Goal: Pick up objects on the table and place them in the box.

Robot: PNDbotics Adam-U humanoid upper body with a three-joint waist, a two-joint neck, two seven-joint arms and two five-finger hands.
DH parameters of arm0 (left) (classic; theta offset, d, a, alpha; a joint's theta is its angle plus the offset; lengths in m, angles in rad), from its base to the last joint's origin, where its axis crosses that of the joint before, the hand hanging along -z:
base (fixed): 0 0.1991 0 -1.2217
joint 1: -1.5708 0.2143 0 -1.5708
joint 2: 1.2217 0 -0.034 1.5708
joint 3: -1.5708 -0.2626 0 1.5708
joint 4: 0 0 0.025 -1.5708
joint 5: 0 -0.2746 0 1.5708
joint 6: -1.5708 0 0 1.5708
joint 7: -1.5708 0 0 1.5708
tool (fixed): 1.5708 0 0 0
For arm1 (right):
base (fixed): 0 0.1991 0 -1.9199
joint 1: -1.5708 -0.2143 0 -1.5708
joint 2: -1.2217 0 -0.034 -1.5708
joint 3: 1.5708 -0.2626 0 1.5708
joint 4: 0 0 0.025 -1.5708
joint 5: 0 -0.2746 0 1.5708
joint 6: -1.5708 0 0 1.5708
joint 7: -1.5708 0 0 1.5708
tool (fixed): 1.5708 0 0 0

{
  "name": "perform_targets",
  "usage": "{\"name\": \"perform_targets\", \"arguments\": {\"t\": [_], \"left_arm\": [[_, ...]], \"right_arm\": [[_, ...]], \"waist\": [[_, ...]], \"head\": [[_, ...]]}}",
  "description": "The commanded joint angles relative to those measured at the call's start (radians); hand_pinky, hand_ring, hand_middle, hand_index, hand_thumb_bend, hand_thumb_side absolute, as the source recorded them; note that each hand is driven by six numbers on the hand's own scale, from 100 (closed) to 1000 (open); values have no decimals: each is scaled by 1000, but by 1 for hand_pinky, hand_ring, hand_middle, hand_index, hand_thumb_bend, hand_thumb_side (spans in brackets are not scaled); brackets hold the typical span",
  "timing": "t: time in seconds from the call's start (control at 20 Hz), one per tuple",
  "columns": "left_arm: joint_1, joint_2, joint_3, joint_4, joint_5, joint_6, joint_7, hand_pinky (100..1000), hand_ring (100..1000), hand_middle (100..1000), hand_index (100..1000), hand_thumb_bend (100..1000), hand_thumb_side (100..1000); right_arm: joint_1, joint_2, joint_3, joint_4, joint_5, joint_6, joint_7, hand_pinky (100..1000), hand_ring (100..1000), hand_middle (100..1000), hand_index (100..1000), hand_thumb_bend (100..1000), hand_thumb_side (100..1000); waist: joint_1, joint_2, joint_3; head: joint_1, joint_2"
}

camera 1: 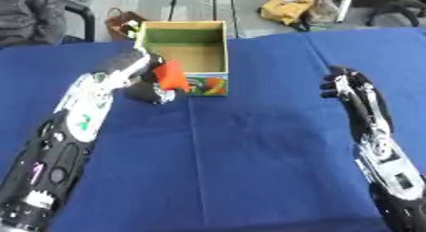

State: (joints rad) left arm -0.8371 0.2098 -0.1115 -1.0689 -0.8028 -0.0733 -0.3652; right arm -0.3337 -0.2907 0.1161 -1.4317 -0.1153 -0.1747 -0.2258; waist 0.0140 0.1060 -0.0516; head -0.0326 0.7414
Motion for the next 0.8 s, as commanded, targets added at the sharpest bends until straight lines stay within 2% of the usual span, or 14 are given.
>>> {"name": "perform_targets", "arguments": {"t": [0.05,0.3,0.4,0.5,0.65,0.7,0.75,0.8], "left_arm": [[-58,-2,68,59,-45,53,49,561,487,424,510,327,492],[-115,-32,153,123,-135,145,140,572,527,470,558,307,461],[-130,-41,171,135,-173,182,178,587,568,512,606,337,470],[-141,-49,182,151,-210,219,215,615,625,573,664,466,533],[-151,-56,171,196,-264,273,269,701,782,781,840,650,684],[-153,-59,164,216,-280,290,286,704,788,791,849,658,694],[-151,-64,152,238,-293,303,302,744,841,866,905,705,759],[-149,-69,139,264,-298,306,319,744,841,868,905,716,768]], "right_arm": [[-14,-5,5,-11,4,-1,11,599,624,606,763,100,640],[-26,-1,21,-14,5,2,29,599,624,607,764,100,641],[-32,2,28,-14,6,3,36,599,624,606,764,100,641],[-37,6,35,-13,6,3,44,599,624,607,764,100,642],[-44,11,45,-12,8,4,55,599,624,607,764,100,642],[-46,12,47,-12,9,4,58,599,624,607,764,100,642],[-48,13,49,-12,9,4,61,599,624,607,764,100,644],[-49,14,50,-11,9,4,63,599,624,607,764,100,642]], "waist": [[-6,-11,-15],[-4,-4,-59],[-2,-1,-76],[0,2,-90],[1,7,-109],[2,9,-114],[2,10,-119],[3,11,-122]], "head": [[9,-21],[34,-37],[44,-45],[52,-52],[61,-64],[63,-67],[65,-70],[67,-71]]}}
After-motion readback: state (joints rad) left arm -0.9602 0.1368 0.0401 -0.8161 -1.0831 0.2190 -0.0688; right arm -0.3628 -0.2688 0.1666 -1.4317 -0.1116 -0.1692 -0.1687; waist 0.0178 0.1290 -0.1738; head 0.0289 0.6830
